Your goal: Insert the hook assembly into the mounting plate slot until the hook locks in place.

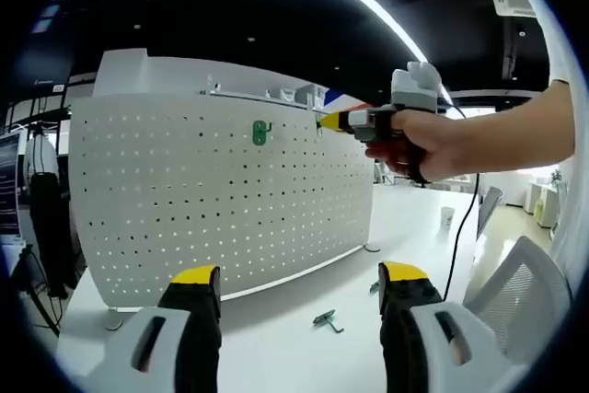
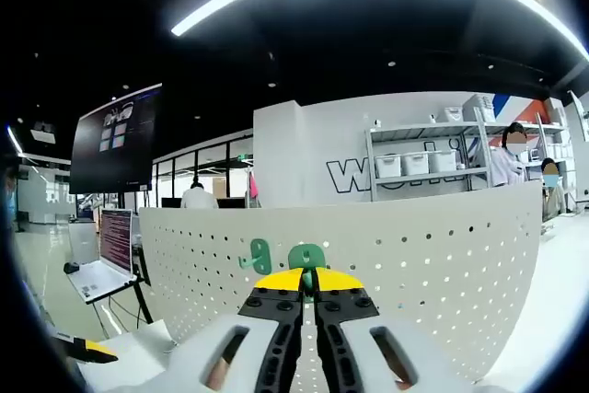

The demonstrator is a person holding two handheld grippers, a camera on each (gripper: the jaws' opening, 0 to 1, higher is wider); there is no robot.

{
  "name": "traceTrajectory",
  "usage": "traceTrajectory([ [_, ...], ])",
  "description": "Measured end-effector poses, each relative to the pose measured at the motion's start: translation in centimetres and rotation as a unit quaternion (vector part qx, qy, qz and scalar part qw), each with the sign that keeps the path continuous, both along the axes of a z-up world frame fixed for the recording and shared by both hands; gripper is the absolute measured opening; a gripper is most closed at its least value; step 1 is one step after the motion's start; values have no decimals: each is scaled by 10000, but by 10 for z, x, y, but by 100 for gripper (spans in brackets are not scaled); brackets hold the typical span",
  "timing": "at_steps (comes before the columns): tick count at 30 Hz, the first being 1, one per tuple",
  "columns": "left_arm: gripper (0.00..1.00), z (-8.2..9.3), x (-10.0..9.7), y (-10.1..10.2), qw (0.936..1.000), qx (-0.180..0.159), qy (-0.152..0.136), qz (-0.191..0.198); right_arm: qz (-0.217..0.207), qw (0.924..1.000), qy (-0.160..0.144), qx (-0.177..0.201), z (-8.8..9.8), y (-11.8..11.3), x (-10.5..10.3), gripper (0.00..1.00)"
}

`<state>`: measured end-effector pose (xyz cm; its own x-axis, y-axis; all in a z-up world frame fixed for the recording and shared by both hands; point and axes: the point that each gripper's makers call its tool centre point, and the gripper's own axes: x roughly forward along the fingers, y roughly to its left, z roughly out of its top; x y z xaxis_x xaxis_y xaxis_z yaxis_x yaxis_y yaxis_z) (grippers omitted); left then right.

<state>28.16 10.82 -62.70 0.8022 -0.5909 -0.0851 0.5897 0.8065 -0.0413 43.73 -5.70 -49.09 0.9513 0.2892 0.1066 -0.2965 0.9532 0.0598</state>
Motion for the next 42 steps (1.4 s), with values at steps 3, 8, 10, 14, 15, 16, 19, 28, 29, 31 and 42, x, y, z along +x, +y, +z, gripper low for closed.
traceTrajectory([
  [3,73,0,-1,2,10000,-41,-2,25,-49,10000,-33,1,1,1,5,1],
  [8,73,-3,-1,7,9999,-46,25,102,-91,9999,-70,32,3,4,12,1],
  [10,73,-1,-1,8,9999,-67,1,123,-116,9999,-107,35,4,6,14,1],
  [14,73,-2,0,9,9999,-49,-2,160,-145,9998,-136,40,3,8,20,1],
  [15,73,-3,-1,10,9999,-62,5,161,-154,9998,-136,51,3,8,21,1],
  [16,73,-3,0,10,9998,-67,8,165,-174,9998,-136,33,2,9,22,1],
  [19,73,-4,0,12,9998,-72,11,190,-199,9997,-173,-14,2,11,26,1],
  [28,73,-6,2,16,9996,-90,52,272,-274,9994,-217,-26,0,16,37,1],
  [29,73,-5,2,16,9995,-90,58,282,-280,9993,-243,-43,0,17,38,1],
  [31,72,-7,3,17,9995,-95,84,295,-265,9993,-256,-1,0,18,39,1],
  [42,71,-10,5,23,9991,-108,166,379,-249,9993,-269,36,-1,24,51,1],
])
